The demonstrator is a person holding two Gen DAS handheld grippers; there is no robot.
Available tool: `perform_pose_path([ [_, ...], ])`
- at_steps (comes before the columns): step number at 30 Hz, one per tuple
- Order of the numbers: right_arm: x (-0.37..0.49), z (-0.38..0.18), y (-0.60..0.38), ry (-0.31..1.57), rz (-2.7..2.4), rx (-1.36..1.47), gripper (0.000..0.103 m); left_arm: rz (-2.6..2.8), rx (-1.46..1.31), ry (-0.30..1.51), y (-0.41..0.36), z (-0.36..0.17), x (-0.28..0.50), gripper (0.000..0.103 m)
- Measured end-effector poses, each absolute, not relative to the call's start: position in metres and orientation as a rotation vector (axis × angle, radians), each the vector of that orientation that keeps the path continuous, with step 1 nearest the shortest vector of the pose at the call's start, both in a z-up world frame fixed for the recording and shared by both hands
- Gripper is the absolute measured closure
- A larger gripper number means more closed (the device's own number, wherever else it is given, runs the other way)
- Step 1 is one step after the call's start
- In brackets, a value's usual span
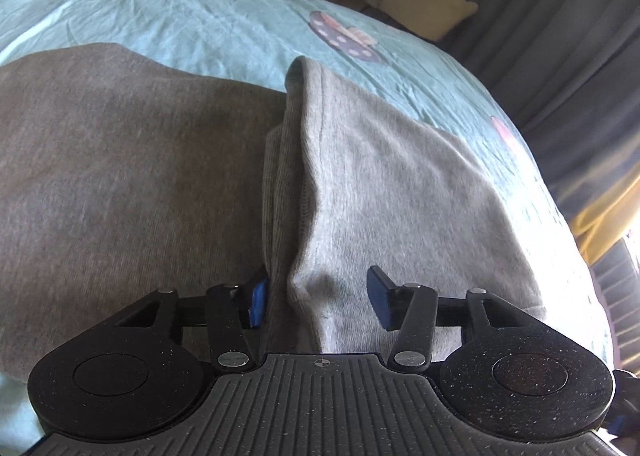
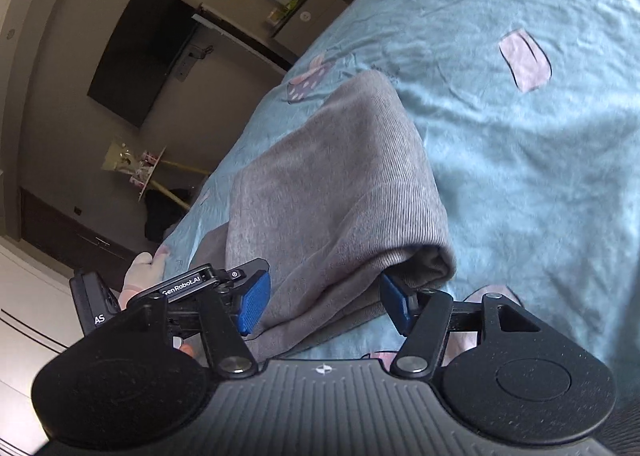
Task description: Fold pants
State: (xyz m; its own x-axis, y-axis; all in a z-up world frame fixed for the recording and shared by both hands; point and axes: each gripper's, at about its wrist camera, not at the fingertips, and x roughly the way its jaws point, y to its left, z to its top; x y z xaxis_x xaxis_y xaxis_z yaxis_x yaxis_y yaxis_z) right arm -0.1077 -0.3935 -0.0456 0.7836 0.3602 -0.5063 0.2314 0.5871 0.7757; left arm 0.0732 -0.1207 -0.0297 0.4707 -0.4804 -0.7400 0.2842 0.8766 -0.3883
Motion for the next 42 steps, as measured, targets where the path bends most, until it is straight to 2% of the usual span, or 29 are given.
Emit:
perform_pose_path([
  [1,-0.103,-0.051,-0.392,0.692,0.082,0.992,0.042,-0.472,-0.23,0.981,-0.12,-0.031,0.073,0.064],
  [3,-0.097,-0.057,-0.393,0.677,0.075,1.056,0.042,-0.466,-0.242,0.984,-0.117,-0.033,0.074,0.081],
  [6,-0.099,-0.055,-0.398,0.62,-0.02,1.035,0.047,-0.465,-0.226,0.959,-0.118,-0.033,0.071,0.082],
  [8,-0.103,-0.057,-0.405,0.622,-0.101,1.008,0.06,-0.456,-0.183,0.932,-0.124,-0.031,0.067,0.083],
  [9,-0.105,-0.059,-0.408,0.635,-0.139,1.001,0.078,-0.452,-0.164,0.917,-0.126,-0.03,0.065,0.084],
  [10,-0.108,-0.062,-0.411,0.647,-0.171,1.008,0.084,-0.454,-0.156,0.904,-0.127,-0.028,0.063,0.085],
  [12,-0.111,-0.057,-0.408,0.634,-0.191,0.972,0.086,-0.456,-0.155,0.87,-0.126,-0.023,0.059,0.086],
  [15,-0.113,-0.038,-0.388,0.615,-0.197,0.753,0.086,-0.467,-0.182,0.792,-0.118,-0.009,0.048,0.086],
  [18,-0.11,-0.042,-0.387,0.676,-0.205,0.731,0.086,-0.457,-0.179,0.793,-0.113,-0.005,0.043,0.086],
  [20,-0.105,-0.045,-0.387,0.725,-0.201,0.728,0.084,-0.401,-0.117,0.863,-0.118,-0.016,0.049,0.083],
  [22,-0.105,-0.04,-0.381,0.737,-0.193,0.683,0.078,-0.37,-0.091,0.897,-0.121,-0.022,0.053,0.079],
  [26,-0.118,-0.02,-0.373,0.732,-0.159,0.609,0.063,-0.334,-0.12,0.822,-0.11,-0.016,0.053,0.067],
  [28,-0.123,-0.006,-0.37,0.703,-0.13,0.559,0.055,-0.328,-0.163,0.835,-0.103,-0.019,0.062,0.066],
  [35,-0.109,0.022,-0.351,0.541,-0.146,0.157,0.05,-0.322,-0.258,0.84,-0.097,-0.026,0.09,0.061],
  [36,-0.103,0.02,-0.347,0.523,-0.131,0.12,0.044,-0.319,-0.292,0.834,-0.093,-0.025,0.092,0.061],
  [37,-0.096,0.018,-0.343,0.513,-0.115,0.084,0.033,-0.316,-0.322,0.829,-0.089,-0.025,0.093,0.06],
  [40,-0.078,0.009,-0.327,0.492,-0.06,-0.006,0.025,-0.313,-0.403,0.838,-0.077,-0.027,0.102,0.059],
  [42,-0.063,0.001,-0.32,0.512,-0.053,-0.03,0.023,-0.335,-0.479,0.868,-0.071,-0.033,0.112,0.058],
])
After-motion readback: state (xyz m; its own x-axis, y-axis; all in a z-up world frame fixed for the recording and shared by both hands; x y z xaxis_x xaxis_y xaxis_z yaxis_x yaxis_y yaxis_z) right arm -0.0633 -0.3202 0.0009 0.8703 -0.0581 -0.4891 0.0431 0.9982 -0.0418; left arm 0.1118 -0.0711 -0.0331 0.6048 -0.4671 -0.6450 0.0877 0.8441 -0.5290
